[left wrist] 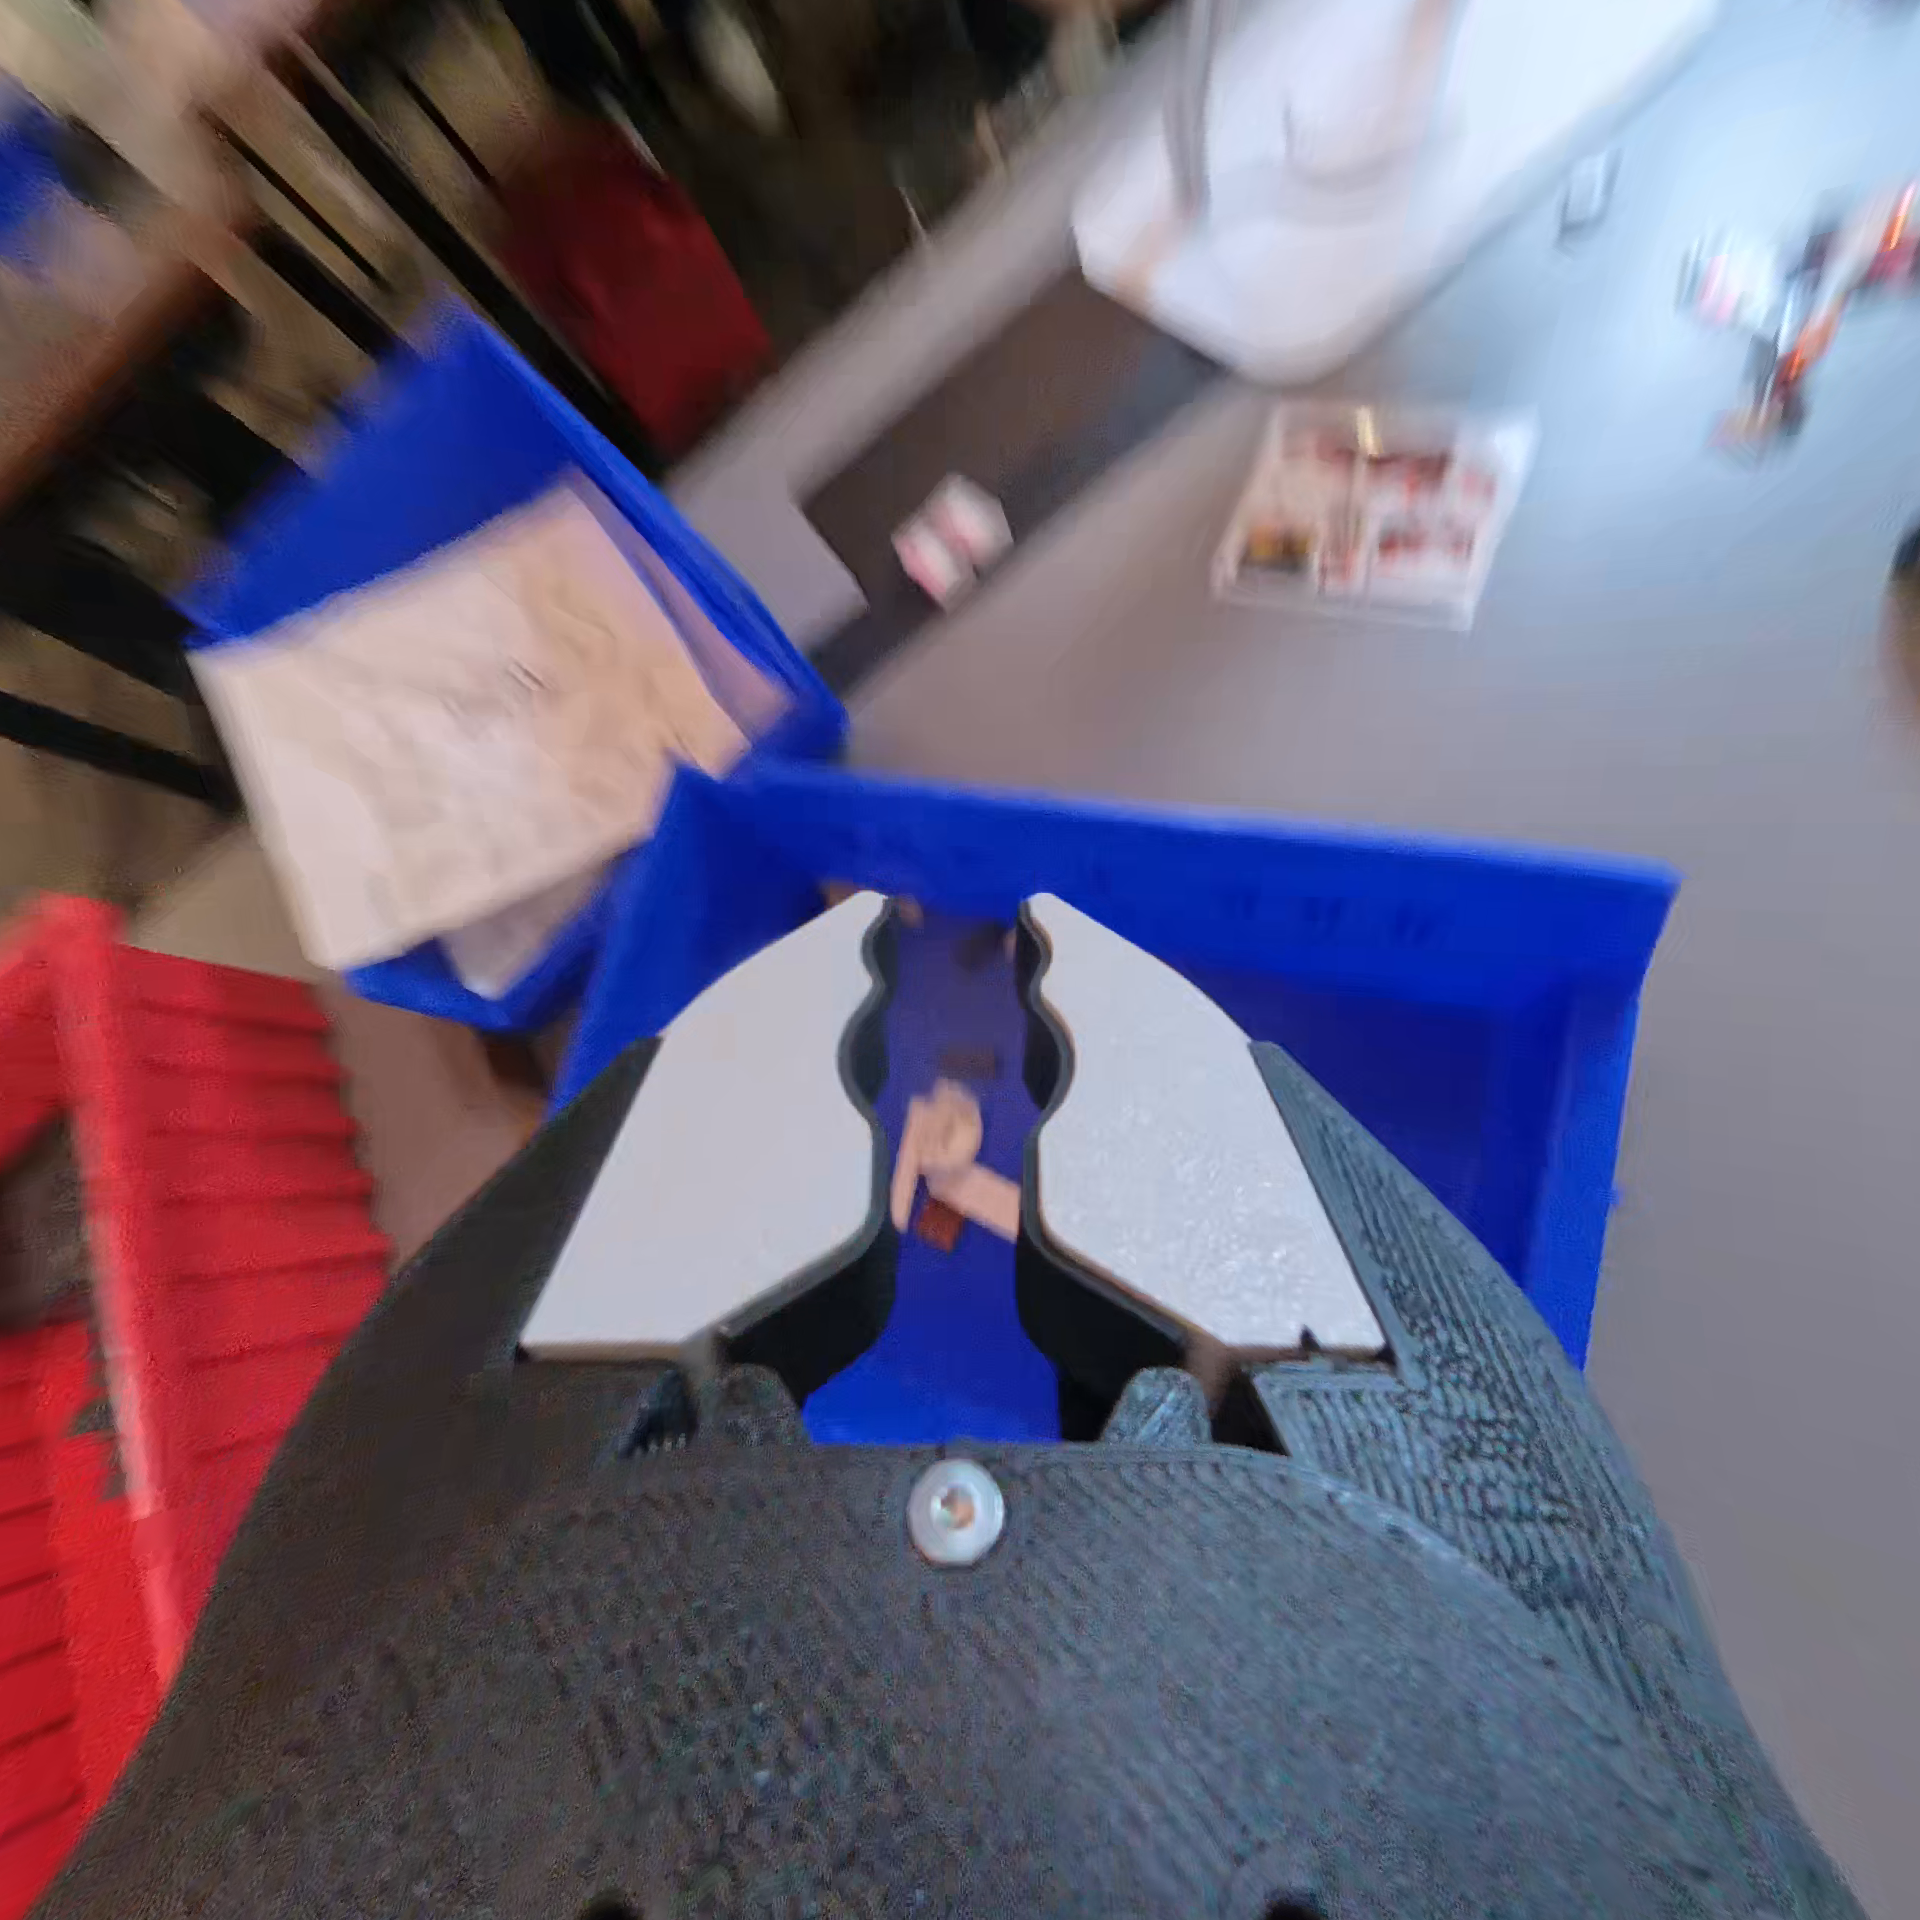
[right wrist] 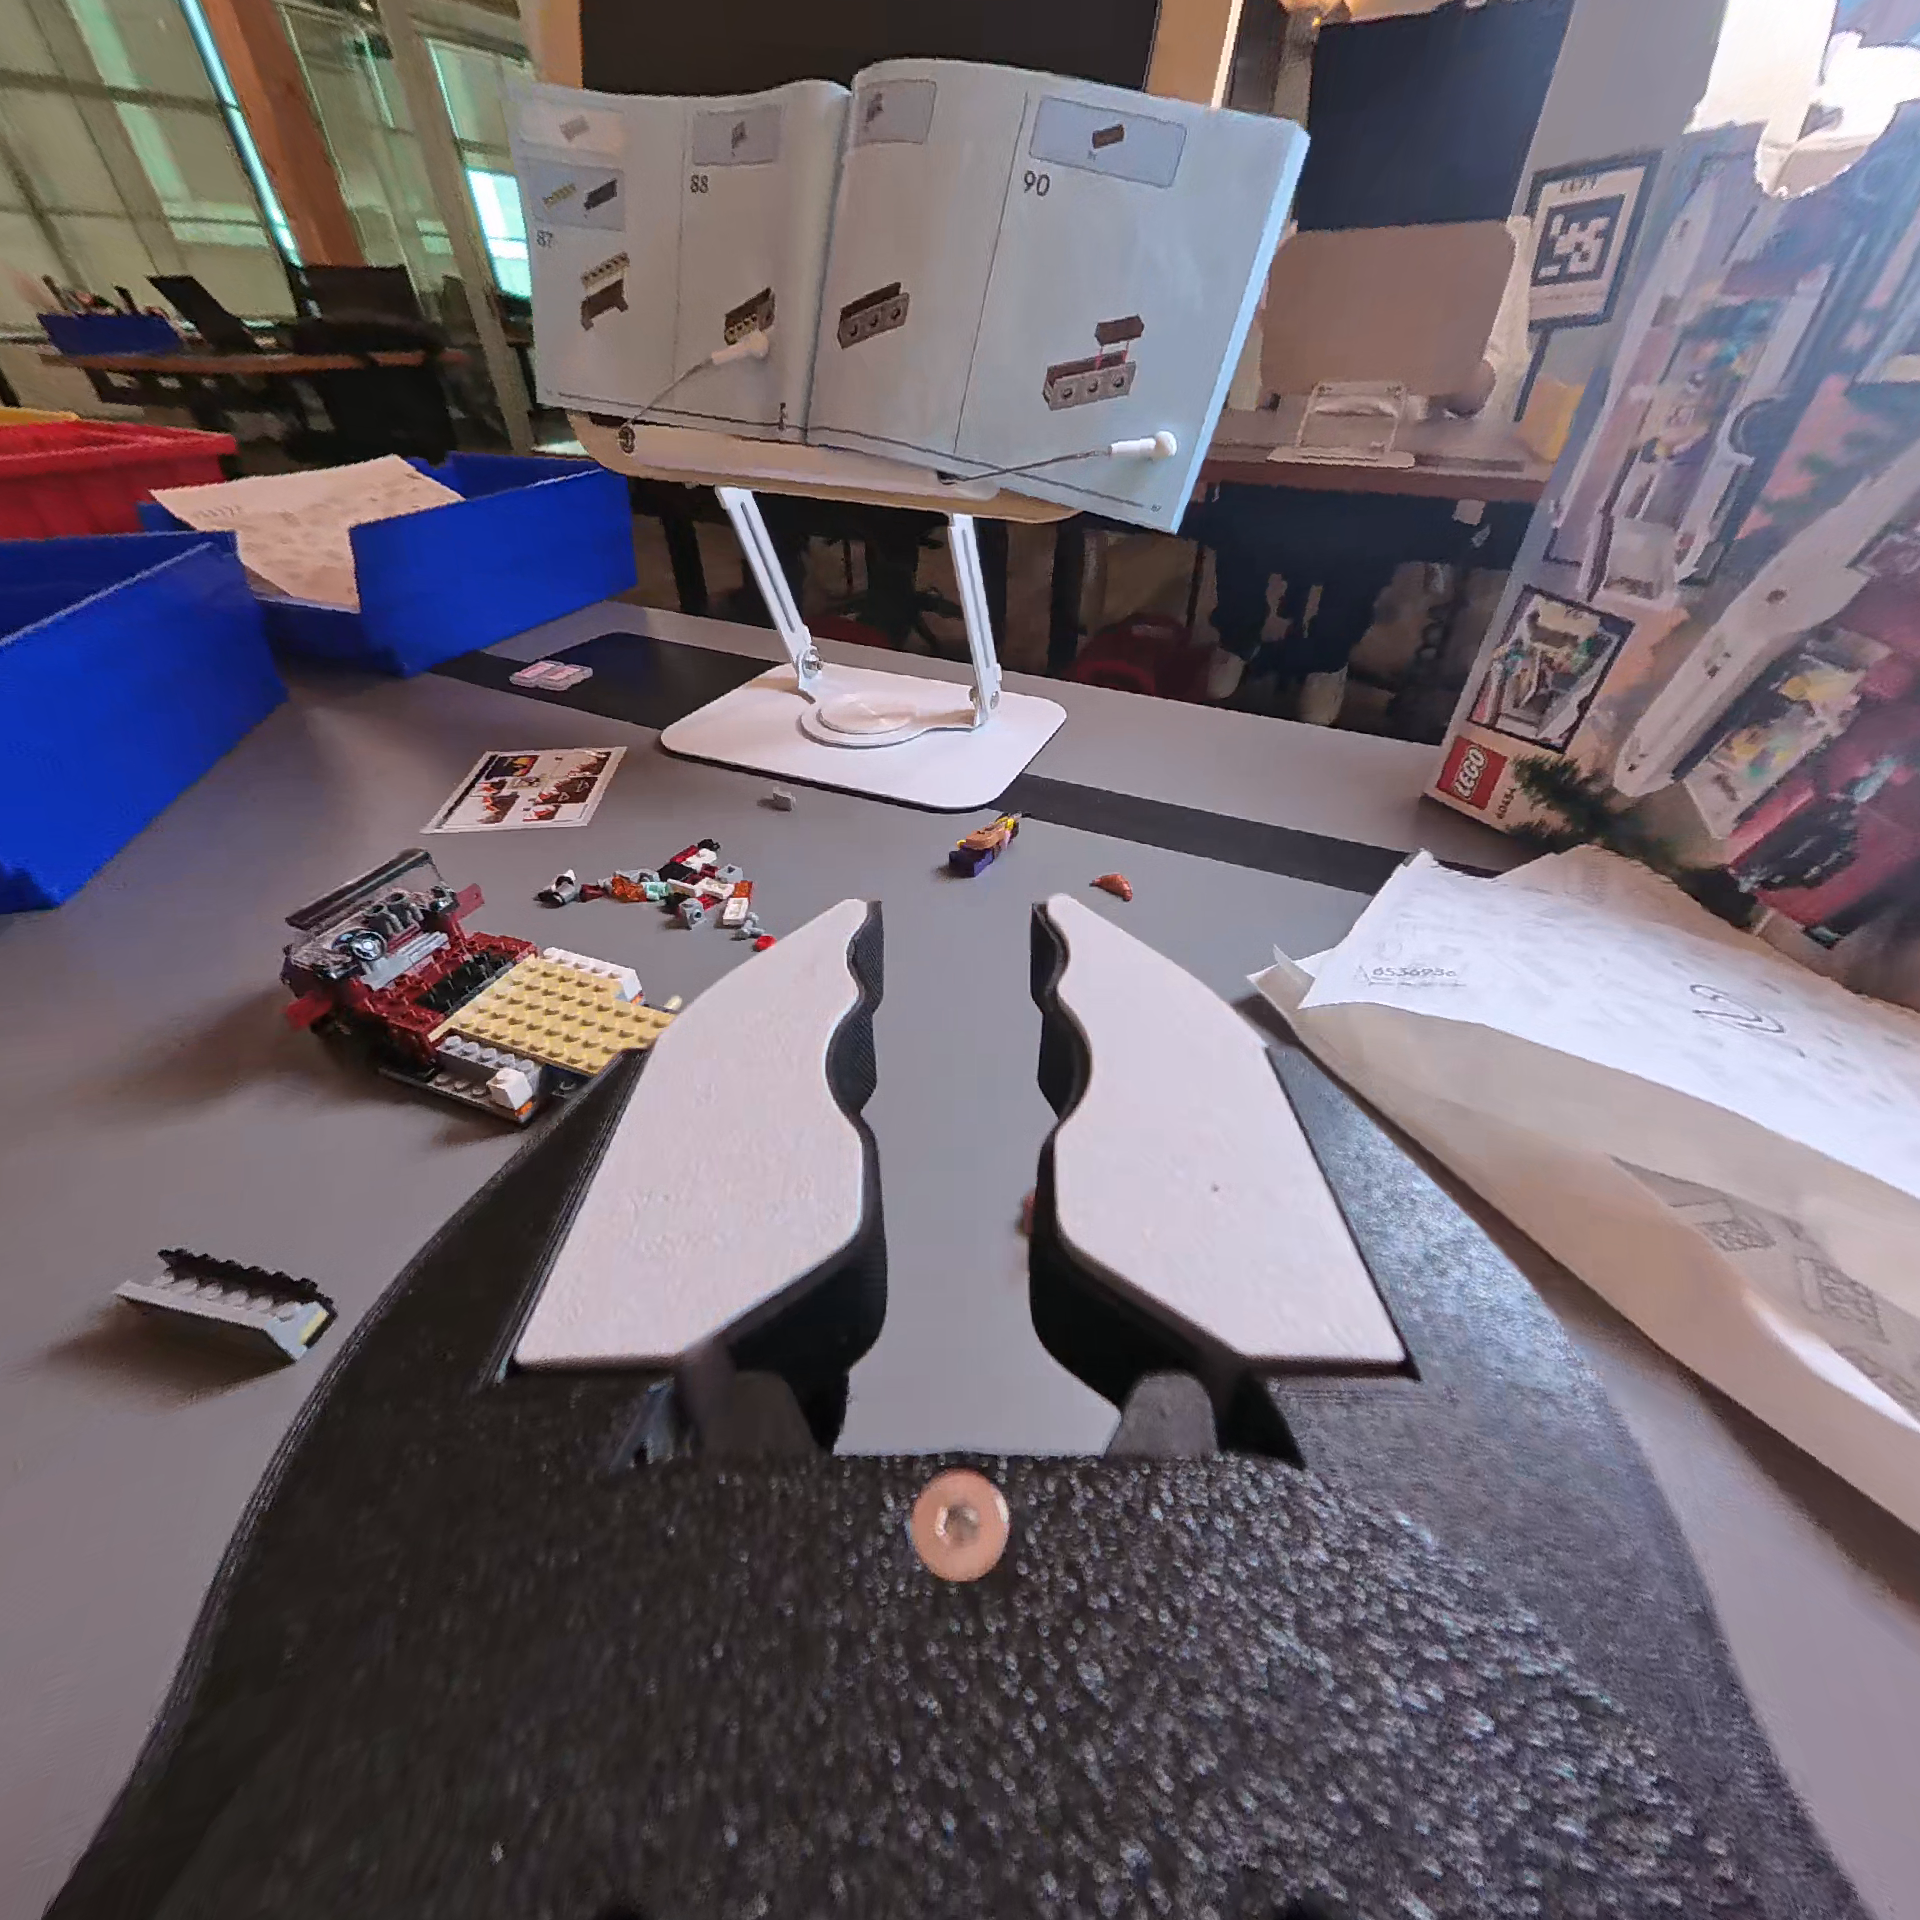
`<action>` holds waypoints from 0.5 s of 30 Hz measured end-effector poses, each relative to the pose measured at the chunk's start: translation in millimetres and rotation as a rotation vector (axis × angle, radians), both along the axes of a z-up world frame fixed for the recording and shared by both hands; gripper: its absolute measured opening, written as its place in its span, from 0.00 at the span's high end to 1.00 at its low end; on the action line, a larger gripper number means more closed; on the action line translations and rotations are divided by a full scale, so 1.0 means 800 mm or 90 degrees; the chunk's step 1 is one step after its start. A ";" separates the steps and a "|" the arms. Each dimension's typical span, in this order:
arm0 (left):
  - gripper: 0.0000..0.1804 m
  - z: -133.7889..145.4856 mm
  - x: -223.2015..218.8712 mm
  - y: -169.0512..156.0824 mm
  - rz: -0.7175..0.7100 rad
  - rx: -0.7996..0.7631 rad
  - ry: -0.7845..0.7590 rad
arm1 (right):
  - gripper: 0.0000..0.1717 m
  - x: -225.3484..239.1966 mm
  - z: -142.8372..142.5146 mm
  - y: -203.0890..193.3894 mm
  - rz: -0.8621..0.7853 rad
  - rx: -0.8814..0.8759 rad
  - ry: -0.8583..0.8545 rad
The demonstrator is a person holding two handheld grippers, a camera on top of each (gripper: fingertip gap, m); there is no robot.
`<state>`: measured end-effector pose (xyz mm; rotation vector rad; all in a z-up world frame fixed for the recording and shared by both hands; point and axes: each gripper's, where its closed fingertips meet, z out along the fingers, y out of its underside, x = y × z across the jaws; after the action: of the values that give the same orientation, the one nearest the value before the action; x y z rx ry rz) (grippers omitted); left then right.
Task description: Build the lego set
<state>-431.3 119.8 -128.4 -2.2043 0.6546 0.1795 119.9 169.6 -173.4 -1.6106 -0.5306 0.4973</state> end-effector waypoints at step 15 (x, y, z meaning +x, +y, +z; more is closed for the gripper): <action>0.86 -0.216 -0.072 0.014 0.007 -0.473 0.049 | 0.84 0.000 -0.007 0.001 0.014 -0.008 0.000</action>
<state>-488.9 130.7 -301.0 -2.9205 0.8453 0.0217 119.6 170.4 -178.8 -1.6186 -0.5467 0.5176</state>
